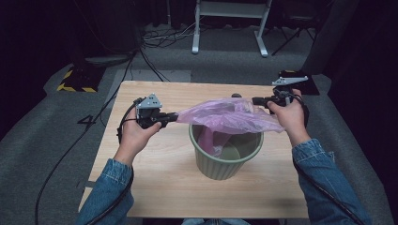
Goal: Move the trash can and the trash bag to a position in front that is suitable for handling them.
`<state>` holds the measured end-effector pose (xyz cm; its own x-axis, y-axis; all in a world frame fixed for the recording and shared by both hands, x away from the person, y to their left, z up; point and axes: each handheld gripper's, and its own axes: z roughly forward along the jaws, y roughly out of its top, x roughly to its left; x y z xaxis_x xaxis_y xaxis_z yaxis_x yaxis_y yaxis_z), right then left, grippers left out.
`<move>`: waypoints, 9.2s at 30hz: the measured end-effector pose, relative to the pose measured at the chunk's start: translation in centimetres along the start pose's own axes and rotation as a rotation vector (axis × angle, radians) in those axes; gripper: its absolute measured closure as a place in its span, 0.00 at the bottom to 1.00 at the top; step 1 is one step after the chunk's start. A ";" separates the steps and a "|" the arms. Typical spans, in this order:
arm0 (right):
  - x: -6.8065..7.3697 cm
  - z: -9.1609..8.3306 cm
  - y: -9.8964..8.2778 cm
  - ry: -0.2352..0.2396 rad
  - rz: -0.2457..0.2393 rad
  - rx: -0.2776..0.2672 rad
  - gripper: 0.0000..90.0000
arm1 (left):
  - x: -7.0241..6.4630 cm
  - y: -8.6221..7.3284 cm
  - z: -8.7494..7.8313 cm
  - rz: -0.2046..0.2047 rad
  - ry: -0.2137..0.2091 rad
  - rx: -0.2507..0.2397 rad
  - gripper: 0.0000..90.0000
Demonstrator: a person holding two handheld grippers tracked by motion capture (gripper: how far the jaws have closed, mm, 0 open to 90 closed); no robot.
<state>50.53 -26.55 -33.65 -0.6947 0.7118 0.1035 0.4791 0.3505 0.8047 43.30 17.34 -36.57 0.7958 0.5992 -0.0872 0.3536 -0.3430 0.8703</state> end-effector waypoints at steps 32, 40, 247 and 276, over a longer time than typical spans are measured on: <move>-1.2 -6.1 -6.3 -0.109 0.017 -0.046 0.54 | -3.3 -1.1 -2.9 0.131 0.097 -0.058 0.41; -0.7 -11.8 -6.9 -0.132 -0.001 -0.078 0.46 | -4.5 0.2 -3.2 0.208 0.103 -0.031 0.36; 8.2 -9.0 -11.7 0.169 -0.132 -0.119 1.00 | -7.1 -3.8 -0.8 0.125 -0.143 -0.078 1.00; 1.1 -3.5 -17.0 0.088 0.089 0.094 1.00 | -1.9 -10.8 1.4 -0.049 0.004 0.108 1.00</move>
<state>39.72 -33.85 -45.21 -0.6898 0.6879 0.2257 0.5860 0.3475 0.7320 38.70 18.88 -46.50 0.7747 0.6196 -0.1260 0.4429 -0.3895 0.8076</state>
